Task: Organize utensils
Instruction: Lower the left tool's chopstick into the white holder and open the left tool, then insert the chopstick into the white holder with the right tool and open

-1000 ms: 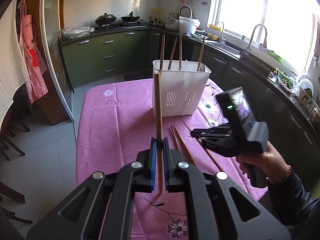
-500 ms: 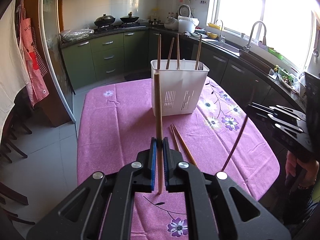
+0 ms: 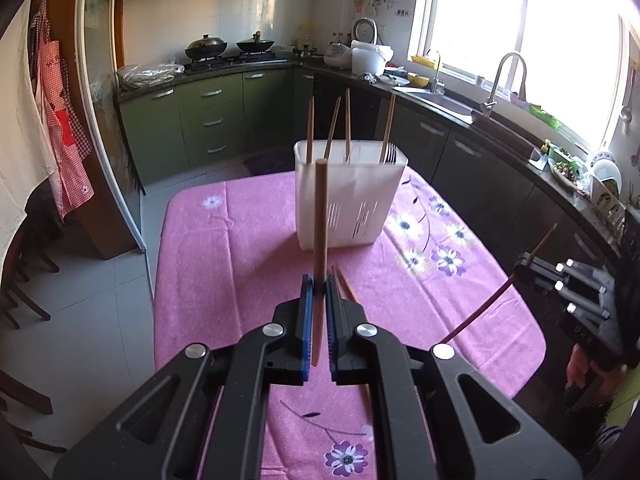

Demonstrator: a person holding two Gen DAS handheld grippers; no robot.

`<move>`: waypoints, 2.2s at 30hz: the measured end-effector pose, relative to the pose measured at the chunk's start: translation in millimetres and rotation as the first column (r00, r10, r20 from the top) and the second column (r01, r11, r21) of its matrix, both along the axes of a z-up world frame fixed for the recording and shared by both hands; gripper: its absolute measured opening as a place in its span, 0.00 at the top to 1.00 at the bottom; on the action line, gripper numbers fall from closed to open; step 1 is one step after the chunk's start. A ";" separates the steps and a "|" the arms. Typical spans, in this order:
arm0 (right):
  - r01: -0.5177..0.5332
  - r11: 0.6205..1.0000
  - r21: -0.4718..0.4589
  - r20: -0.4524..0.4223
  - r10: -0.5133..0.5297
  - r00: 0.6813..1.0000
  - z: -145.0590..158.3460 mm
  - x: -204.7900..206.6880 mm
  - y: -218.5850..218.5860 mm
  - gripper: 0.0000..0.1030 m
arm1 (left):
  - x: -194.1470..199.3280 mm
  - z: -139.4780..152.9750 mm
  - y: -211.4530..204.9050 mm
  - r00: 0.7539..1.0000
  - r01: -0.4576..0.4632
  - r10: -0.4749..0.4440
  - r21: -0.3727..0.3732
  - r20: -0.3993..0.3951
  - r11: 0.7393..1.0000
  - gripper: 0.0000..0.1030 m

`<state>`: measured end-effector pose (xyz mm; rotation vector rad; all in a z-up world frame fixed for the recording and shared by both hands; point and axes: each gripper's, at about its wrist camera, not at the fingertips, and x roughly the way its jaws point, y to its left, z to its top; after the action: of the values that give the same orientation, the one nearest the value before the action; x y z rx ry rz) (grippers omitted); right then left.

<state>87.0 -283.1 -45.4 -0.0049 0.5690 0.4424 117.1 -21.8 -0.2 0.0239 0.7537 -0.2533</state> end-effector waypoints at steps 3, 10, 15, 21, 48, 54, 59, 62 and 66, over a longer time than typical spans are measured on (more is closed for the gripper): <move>-0.005 1.000 0.012 -0.001 0.005 1.000 0.3 -0.7 -1.5 0.93 | 12.5 28.9 -6.4 0.999 0.020 -0.020 -0.003 0.030 1.000 0.94; -0.013 0.999 0.041 -0.008 0.014 1.000 -2.5 1.0 -9.2 0.93 | 54.2 105.5 -36.0 0.984 0.050 -0.045 -0.024 0.170 0.998 0.94; -0.034 0.998 0.057 -0.012 0.035 0.999 -3.5 0.5 -11.7 0.93 | 87.9 131.7 -56.7 0.967 0.016 -0.014 -0.007 0.255 1.000 0.94; -0.063 0.996 0.067 -0.019 0.064 0.998 -7.6 0.2 -11.3 0.93 | 135.1 120.5 -71.8 0.968 -0.025 0.021 0.011 0.251 1.000 0.94; -0.048 0.971 0.233 0.201 0.000 0.980 109.0 73.9 -17.8 0.93 | 91.8 36.4 -30.8 0.997 -0.005 0.011 -0.071 0.072 0.997 0.64; -0.009 0.971 0.240 0.304 -0.067 0.950 150.2 109.2 -3.0 0.93 | 48.8 -2.7 -12.2 0.999 -0.035 0.036 -0.031 0.026 0.999 0.64; 0.038 0.975 0.217 0.300 -0.103 0.948 156.0 151.6 16.5 0.93 | 33.3 -36.6 1.1 0.997 -0.043 0.042 -0.021 -0.062 0.999 0.64; 0.063 0.980 0.189 0.271 -0.113 0.956 148.7 176.3 29.4 0.93 | 31.6 -47.6 6.3 0.995 -0.049 0.046 -0.027 -0.093 0.998 0.64; 0.083 0.984 0.155 0.216 -0.116 0.970 128.7 201.2 38.9 0.93 | 33.8 -56.4 5.7 0.992 -0.050 0.047 -0.025 -0.117 0.998 0.64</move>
<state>288.3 -244.2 83.3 0.1117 0.3119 0.3786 150.9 -16.1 -56.6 -0.0361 0.8657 -0.2199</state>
